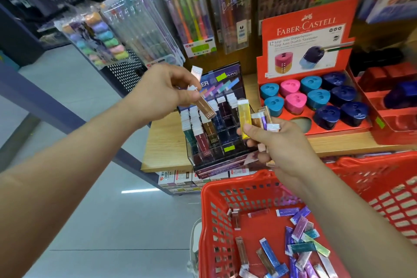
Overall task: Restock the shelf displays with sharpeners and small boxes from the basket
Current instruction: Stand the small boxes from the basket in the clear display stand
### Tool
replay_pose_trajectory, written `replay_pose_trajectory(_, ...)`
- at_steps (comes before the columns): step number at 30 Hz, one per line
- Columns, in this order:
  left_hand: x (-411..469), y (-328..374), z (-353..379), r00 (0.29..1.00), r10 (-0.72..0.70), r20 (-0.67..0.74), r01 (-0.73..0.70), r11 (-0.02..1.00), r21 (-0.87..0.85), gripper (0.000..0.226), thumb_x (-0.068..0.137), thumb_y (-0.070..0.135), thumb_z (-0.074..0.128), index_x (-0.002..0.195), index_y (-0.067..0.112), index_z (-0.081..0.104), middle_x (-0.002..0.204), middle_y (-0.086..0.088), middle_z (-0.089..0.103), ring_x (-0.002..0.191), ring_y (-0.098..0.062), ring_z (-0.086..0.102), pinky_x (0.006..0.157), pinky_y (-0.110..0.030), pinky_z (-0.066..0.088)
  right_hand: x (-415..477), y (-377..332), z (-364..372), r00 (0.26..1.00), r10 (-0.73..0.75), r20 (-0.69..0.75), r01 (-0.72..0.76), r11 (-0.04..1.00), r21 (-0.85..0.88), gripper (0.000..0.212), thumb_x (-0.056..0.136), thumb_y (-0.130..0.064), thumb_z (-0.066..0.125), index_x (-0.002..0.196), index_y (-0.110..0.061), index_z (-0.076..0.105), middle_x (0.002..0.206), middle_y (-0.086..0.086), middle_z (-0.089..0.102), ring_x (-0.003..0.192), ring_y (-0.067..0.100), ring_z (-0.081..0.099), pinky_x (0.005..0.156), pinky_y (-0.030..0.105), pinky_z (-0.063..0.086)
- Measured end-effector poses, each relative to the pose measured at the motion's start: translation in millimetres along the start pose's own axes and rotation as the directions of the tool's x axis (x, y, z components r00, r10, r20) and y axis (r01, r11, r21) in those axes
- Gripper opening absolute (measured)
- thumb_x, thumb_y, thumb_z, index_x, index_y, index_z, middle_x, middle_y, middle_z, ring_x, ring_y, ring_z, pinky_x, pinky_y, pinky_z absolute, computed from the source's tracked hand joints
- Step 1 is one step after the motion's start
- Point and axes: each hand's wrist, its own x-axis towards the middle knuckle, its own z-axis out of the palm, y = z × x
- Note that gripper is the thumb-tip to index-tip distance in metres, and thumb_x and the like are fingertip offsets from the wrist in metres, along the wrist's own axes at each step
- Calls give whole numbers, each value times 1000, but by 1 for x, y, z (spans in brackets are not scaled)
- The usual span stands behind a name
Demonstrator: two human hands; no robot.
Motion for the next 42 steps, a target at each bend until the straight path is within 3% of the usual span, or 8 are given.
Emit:
replay_pose_trajectory(5, -7, 7, 27, 998, -27, 61, 36, 989, -143, 12, 77, 9, 77, 84, 17, 72, 91, -26, 66, 77, -32, 70, 68, -29, 60, -4, -9, 7, 996, 13, 89, -15, 1000, 16, 5, 87, -13, 70, 90, -14, 66, 65, -2, 61, 59, 8, 49, 40, 17, 31)
replay_pose_trajectory(12, -7, 10, 49, 994, -107, -3, 92, 869, -485, 15, 87, 14, 68, 101, 15, 73, 83, -5, 72, 71, -17, 67, 66, -27, 59, -2, -6, -1, 997, -52, -57, 56, 996, 68, 12, 86, -6, 70, 83, -15, 61, 62, -3, 56, 56, 10, 47, 38, 17, 31)
replay_pose_trajectory(17, 7, 9, 50, 990, -142, 1, 123, 861, -494, 50, 88, 0, 64, 126, 30, 52, 71, -7, 66, 66, -13, 66, 64, -27, 58, 3, -7, -18, 990, -53, -128, 66, 993, 96, 9, 88, -3, 66, 94, -9, 64, 65, 0, 52, 54, 9, 44, 38, 16, 28)
replay_pose_trajectory(22, 27, 14, 59, 991, -134, -3, 126, 938, -323, 22, 92, 7, 62, 111, 17, 66, 89, -22, 69, 79, -22, 70, 70, -25, 59, 10, -11, -44, 981, -41, -188, 57, 995, 82, 7, 90, -6, 66, 96, -10, 68, 91, 21, 68, 65, 15, 50, 40, 17, 31)
replay_pose_trajectory(28, 44, 9, 84, 996, -90, -28, 88, 994, -64, 7, 85, 10, 71, 88, 16, 71, 83, -5, 66, 74, -14, 64, 76, -30, 59, 13, -4, -53, 982, 0, -191, 22, 993, 114, 9, 88, -8, 69, 96, -10, 66, 111, 31, 64, 65, 13, 50, 41, 18, 32)
replay_pose_trajectory(32, 43, 1, 89, 997, 41, -65, -23, 967, 253, 5, 82, 25, 75, 85, 24, 70, 82, 6, 66, 76, -8, 60, 75, -24, 50, 12, 0, -52, 981, 10, -196, 14, 993, 119, 9, 87, -9, 70, 94, -12, 66, 93, 23, 69, 59, 9, 52, 41, 18, 34)
replay_pose_trajectory(35, 42, -3, 92, 992, 110, -59, -83, 936, 343, 11, 82, 26, 74, 92, 22, 70, 80, 10, 57, 74, -7, 54, 72, -24, 45, 9, 1, -47, 982, 21, -186, 6, 990, 141, 15, 86, -6, 70, 99, -6, 62, 71, 3, 59, 53, 6, 52, 39, 16, 33)
replay_pose_trajectory(42, 43, -1, 98, 980, 191, 58, -193, 831, 522, 28, 78, 30, 77, 100, 20, 62, 91, 3, 52, 84, -16, 53, 75, -33, 47, 5, 2, -40, 989, 12, -150, 8, 992, 126, 13, 86, -5, 70, 84, -15, 63, 63, -6, 61, 57, 9, 54, 40, 17, 36)
